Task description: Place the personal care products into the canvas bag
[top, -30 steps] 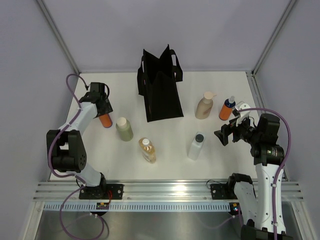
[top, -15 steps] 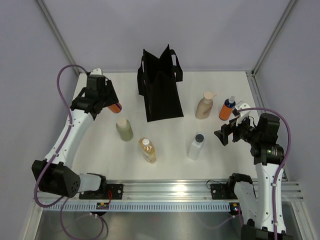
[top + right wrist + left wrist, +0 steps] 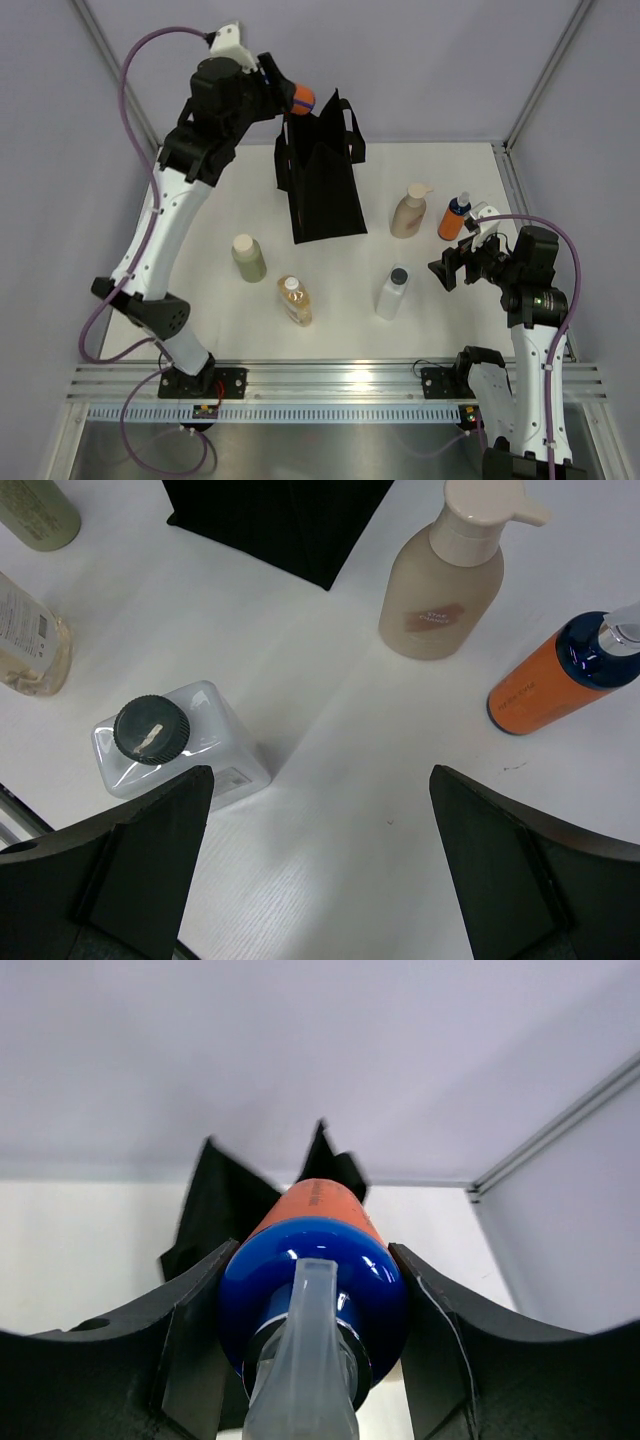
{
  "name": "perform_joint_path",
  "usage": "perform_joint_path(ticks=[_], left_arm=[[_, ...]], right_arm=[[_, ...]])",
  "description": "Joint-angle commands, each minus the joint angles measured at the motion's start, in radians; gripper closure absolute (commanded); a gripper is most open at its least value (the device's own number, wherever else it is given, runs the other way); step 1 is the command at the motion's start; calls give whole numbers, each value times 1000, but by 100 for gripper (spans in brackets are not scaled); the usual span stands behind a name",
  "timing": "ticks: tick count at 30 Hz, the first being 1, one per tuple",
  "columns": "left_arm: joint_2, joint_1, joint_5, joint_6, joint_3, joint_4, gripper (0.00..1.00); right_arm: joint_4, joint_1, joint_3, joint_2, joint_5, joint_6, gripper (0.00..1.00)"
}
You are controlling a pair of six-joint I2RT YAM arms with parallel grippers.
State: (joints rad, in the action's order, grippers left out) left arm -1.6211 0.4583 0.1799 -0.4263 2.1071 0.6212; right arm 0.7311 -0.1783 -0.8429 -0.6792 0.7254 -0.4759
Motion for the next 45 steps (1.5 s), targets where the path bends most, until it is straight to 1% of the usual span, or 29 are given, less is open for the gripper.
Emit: perform_joint_path(ticks=[1, 2, 3, 6, 11, 14, 18, 19, 20, 21, 23, 25, 28, 29, 33, 36, 37, 39, 43, 45], left_arm=[[-107, 52, -11, 26, 177, -103, 100], [-143, 65, -4, 37, 185, -112, 100], [-154, 74, 35, 50, 183, -118, 100], [-180, 88, 82, 96, 145, -152, 100], [-212, 95, 110, 138, 122, -156, 100], [-207, 100, 96, 155, 88, -147, 100], [-178, 102, -2, 172, 4, -133, 100], [-159, 102, -32, 178, -42, -136, 100], [-146, 102, -69, 181, -71, -146, 100], [-135, 102, -142, 190, -100, -156, 100], [-128, 106, -172, 207, -145, -150, 100], [-141, 108, -174, 236, -141, -115, 100], [-174, 108, -174, 277, -139, -109, 100], [-186, 108, -204, 290, -136, -109, 100], [-287, 108, -249, 351, -61, -100, 99], [-364, 109, -285, 395, 0, -84, 95], [-376, 109, -290, 406, 8, -86, 90], [-394, 109, -301, 412, 16, -97, 88], [-389, 109, -304, 412, 11, -142, 85], [-376, 108, -325, 411, 10, -156, 82]], right_arm=[[-12, 2, 2, -2, 5, -7, 1], [-10, 2, 2, -2, 5, -7, 0], [-9, 3, 2, -2, 5, -7, 0], [-9, 2, 4, 0, 5, -7, 0], [-10, 2, 2, -3, 6, -9, 0], [-12, 3, 2, -3, 5, -9, 1], [-12, 2, 4, -5, 2, -9, 0], [-12, 2, 4, -5, 0, -9, 1], [-12, 2, 4, -6, 0, -9, 0], [-12, 3, 4, -6, 0, -7, 0], [-13, 2, 4, -8, -1, -7, 1], [-13, 3, 4, -11, -4, -7, 1], [-15, 2, 4, -16, -7, -7, 1], [-15, 2, 4, -16, -7, -7, 1], [-13, 2, 4, -25, -9, -6, 0], [-15, 3, 4, -29, -9, -6, 1], [-15, 2, 4, -29, -11, -6, 0], [-15, 2, 4, -31, -12, -4, 0], [-16, 2, 5, -40, -12, -6, 0], [-15, 2, 5, -42, -12, -6, 0]])
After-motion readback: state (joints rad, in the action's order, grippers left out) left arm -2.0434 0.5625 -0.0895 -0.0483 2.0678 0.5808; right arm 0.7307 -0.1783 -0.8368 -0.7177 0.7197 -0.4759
